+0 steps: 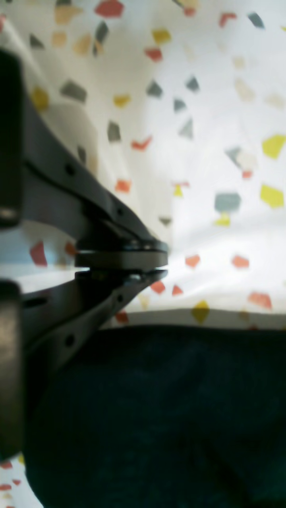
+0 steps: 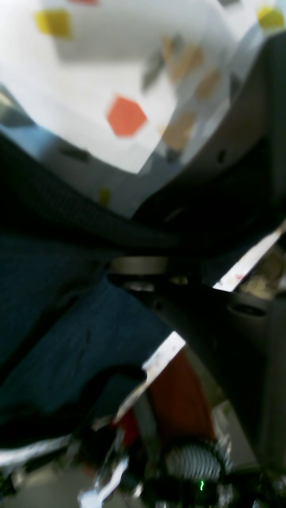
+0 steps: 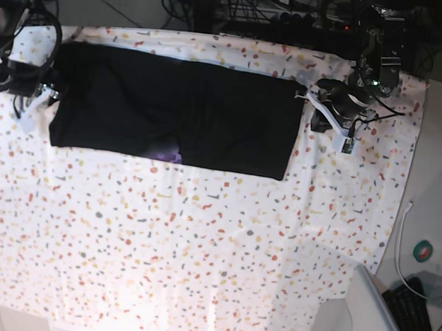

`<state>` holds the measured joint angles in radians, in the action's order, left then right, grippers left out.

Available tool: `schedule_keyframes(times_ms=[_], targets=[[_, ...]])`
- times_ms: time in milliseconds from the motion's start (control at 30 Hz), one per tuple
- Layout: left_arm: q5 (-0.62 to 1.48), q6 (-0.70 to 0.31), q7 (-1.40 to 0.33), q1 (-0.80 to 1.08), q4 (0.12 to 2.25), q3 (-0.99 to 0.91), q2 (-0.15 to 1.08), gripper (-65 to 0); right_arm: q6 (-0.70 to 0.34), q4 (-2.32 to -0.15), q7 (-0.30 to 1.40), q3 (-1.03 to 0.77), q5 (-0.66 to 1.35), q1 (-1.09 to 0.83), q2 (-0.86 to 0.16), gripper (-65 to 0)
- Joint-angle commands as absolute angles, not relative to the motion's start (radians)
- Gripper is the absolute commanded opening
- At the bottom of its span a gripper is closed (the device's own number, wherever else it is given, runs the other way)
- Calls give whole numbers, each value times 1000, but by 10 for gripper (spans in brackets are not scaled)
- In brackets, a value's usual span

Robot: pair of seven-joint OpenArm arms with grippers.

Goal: Layout the t-shirt on the table in an organized manner, then fold the t-shirt properly
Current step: 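Grasp the strip's ends with both grippers and tug them flat, then lift the strip's end with the right gripper and fold it toward the left gripper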

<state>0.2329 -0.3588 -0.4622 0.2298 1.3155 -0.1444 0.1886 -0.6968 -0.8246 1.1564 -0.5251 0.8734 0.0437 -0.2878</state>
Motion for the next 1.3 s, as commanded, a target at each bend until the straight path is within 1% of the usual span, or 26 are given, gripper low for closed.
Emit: schedule_keyframes(times_ms=[0, 133, 200, 300, 400, 500, 667, 767, 833, 933, 1000, 1067, 1133, 1267], targets=[[225, -386, -541, 242, 1308, -122, 177, -650, -698, -840, 1144, -535, 849, 76, -308, -650], [223, -386, -542, 242, 1313, -82, 159, -650, -698, -843, 1141, -536, 737, 113, -303, -650], [219, -386, -542, 242, 1313, -56, 148, -650, -698, -855, 1129, -529, 727, 127, -302, -650], [219, -384, -542, 239, 1313, -33, 145, -650, -698, -940, 1130, -527, 725, 116, -302, -650], [226, -384, -542, 232, 1310, -28, 143, -650, -576, -1093, 1130, -527, 731, 68, -295, -650], [223, -384, -542, 229, 1311, -30, 143, -650, -475, -1256, 1132, -527, 733, 21, -254, -650], [225, -384, -542, 208, 1311, -22, 143, -650, -383, -1465, 1211, -527, 725, -19, -189, -650], [226, -384, -542, 203, 1314, -28, 143, -650, -308, -1570, 1219, -524, 725, -48, -163, -650], [226, -384, -544, 203, 1325, -36, 143, -650, -266, -1627, 1222, -522, 725, -61, -154, -650], [228, -384, -545, 214, 1380, -38, 150, -650, -211, -1681, 1221, -455, 725, -74, -157, -650], [228, -384, -591, 220, 1419, -38, 150, -650, -171, -1696, 1219, -427, 725, -76, -157, -650], [229, -384, -650, 220, 1478, -45, 145, -650, -153, -1696, 1216, -423, 725, -76, -157, -650], [229, -384, -670, 223, 1527, -56, 142, -650, -151, -1696, 1214, -423, 725, -74, -157, -650], [228, -383, -671, 203, 1518, -48, 139, -650, -150, -1696, 1213, -424, 723, -73, -162, -650]])
